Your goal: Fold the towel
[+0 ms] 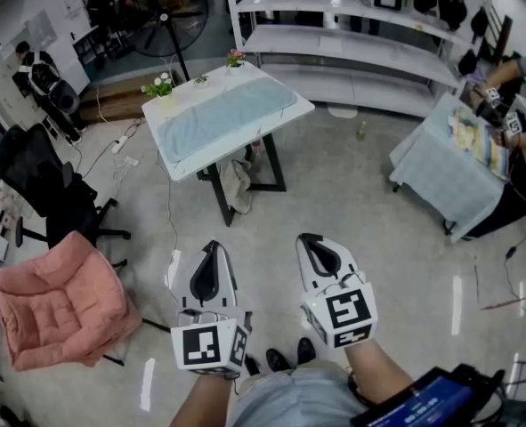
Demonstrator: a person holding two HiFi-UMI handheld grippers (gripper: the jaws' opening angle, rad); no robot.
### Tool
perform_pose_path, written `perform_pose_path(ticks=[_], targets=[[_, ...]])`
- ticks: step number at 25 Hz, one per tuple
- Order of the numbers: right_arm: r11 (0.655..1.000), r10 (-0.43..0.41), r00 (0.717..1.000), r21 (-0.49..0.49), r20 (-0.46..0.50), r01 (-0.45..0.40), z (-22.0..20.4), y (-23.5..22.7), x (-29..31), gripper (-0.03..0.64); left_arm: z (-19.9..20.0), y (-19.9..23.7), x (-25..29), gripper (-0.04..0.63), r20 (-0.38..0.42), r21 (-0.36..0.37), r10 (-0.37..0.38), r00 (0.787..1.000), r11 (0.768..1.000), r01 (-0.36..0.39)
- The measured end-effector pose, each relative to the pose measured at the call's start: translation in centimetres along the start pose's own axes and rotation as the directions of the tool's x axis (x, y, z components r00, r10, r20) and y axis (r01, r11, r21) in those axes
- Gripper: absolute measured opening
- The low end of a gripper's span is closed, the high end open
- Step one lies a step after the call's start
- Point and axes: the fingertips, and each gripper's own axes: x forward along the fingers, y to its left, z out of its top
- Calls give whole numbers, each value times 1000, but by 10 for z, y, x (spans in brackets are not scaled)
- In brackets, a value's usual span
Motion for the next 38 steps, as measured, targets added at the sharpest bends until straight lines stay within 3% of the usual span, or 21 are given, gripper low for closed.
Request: perform_pose_path(ticks=[9,11,16,18,25,30,38], targets=[[999,49,999,-3,8,-49,-11,-12,-1,18,-10,-14,6,6,-4,0,16,1000,1000,-16],[997,77,997,2,17,-77,-9,-11,1,74,-12,-16,8,6,-1,-1,26,1000,1000,-26],[996,87,996,-4,22,-87,-7,-45,25,109,-17,-22,35,6,-4,8,69,998,998,-69],[996,86,996,-8,26,-86,-3,-50,38,158,-17,-12,42,6,-3,9,85,996,996,-85],[996,87,996,-26,13,-87,-11,-64,103,156,-39,29,96,6,-18,-12,107,994,994,-108],[997,79,995,-15,-58,-80,-33,-80,168,155,-63,67,155,6,-68,-38,109,992,993,-112],[998,54,996,-18,-78,-55,-16,-96,279,135,-60,136,252,6,-87,-30,87,992,996,-90]])
